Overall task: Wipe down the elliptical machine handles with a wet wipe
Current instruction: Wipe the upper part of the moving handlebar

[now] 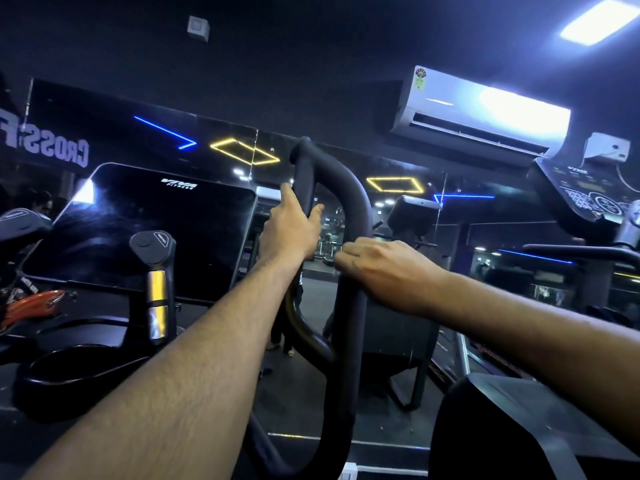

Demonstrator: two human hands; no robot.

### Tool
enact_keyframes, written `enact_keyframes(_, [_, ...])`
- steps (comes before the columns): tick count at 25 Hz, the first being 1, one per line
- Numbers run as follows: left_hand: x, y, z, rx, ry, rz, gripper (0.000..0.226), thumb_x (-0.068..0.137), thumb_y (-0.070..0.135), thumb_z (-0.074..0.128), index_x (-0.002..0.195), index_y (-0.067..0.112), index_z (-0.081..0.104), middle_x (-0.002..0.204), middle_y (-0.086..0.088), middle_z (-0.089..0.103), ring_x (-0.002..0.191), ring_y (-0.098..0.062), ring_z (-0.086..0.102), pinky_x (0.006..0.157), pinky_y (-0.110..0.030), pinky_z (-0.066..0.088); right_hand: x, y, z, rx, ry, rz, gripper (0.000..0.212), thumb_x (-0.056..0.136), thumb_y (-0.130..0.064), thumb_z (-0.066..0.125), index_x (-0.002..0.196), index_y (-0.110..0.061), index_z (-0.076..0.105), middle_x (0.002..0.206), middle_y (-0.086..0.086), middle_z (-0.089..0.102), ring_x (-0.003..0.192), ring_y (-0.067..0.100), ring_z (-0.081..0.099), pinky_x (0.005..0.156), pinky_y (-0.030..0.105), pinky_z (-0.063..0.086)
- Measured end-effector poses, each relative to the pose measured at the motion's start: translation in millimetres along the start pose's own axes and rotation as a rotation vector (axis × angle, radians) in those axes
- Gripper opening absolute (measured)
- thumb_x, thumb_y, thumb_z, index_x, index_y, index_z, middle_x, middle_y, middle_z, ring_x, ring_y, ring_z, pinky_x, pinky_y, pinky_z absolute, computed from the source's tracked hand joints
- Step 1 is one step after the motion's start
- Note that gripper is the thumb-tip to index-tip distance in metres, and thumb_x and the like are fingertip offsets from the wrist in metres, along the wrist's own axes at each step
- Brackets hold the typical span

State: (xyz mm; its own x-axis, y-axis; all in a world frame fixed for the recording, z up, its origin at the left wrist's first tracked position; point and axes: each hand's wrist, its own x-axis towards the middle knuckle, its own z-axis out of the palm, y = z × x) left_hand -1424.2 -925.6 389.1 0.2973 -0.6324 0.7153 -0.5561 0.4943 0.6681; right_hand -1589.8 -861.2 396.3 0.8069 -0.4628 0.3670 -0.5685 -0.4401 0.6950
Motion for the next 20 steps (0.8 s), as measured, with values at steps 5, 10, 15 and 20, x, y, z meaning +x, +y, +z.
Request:
enact_keyframes(5, [-3.4,2.1,-1.3,-0.012,0.006,-0.005,0.053,0.107,0.042,0.055,0.149,0.016,0.035,0.087,0.010,0.052,0.056,0.004,0.043,0.047,-0.019,0.029,-4.4,26.1,11.4,0.117,0.316,0.162,0.012,0.100,-0.024,0.056,0.095,-0.013,0.060,0.092,0.001,0.063,0.084,0.024,0.061,0.054,0.034,0.048])
enact_keyframes(10, [-0.4,-1.0,0.6,0.000,0.013,0.018,0.056,0.106,0.043,0.056,0.150,0.016,0.035,0.128,-0.011,0.066,0.081,-0.020,0.058,0.061,-0.027,0.038,-28.8,7.2,51.1,0.244,0.403,0.129,0.023,0.102,-0.030,0.050,0.101,-0.012,0.064,0.096,-0.001,0.066,0.087,0.020,0.064,0.063,0.040,0.058])
enact_keyframes(15, [0.9,-2.1,2.4,0.021,0.014,0.015,0.058,0.106,0.043,0.056,0.152,0.015,0.033,0.130,-0.009,0.064,0.101,-0.028,0.064,0.070,-0.034,0.042,-16.5,-5.1,79.9,0.460,0.771,0.494,0.009,0.101,-0.018,0.060,0.100,-0.009,0.062,0.084,-0.003,0.065,0.072,0.012,0.060,0.061,0.032,0.053])
enact_keyframes(20, [4.9,-4.9,6.7,0.030,0.020,0.014,0.053,0.106,0.044,0.056,0.145,0.014,0.037,0.108,-0.003,0.059,0.086,-0.023,0.059,0.059,-0.031,0.043,-36.8,-62.6,113.6,0.807,0.934,0.727,0.008,0.101,-0.013,0.061,0.093,-0.012,0.060,0.067,-0.012,0.055,0.056,0.003,0.052,0.055,0.013,0.038])
